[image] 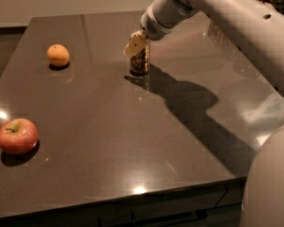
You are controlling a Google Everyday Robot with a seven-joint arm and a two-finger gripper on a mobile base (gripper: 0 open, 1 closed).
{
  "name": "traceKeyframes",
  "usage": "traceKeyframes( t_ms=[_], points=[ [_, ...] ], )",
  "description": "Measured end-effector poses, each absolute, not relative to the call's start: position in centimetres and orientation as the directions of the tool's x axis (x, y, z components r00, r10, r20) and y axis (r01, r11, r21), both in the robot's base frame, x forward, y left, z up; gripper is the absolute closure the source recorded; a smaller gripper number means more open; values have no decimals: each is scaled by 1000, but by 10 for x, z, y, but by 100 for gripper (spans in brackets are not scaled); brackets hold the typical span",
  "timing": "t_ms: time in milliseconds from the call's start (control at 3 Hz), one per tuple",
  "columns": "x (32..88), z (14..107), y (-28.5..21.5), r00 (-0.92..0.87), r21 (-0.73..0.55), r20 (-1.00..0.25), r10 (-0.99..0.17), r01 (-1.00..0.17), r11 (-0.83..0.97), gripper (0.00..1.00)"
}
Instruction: Pick orange can
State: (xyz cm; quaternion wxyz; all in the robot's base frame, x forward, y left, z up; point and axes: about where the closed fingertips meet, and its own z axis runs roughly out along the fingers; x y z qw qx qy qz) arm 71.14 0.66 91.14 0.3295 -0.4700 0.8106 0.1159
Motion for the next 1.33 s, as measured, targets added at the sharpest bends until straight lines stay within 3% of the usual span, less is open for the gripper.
traceKeyframes(
  t_ms=[667,1000,1333],
  points=[
    [704,939,7,-292,-112,-650,-702,-876,468,86],
    [692,971,9,-233,-123,-663,-711,-904,410,100],
    [673,1006,14,-156,-145,-681,-716,-929,341,100]
  ],
)
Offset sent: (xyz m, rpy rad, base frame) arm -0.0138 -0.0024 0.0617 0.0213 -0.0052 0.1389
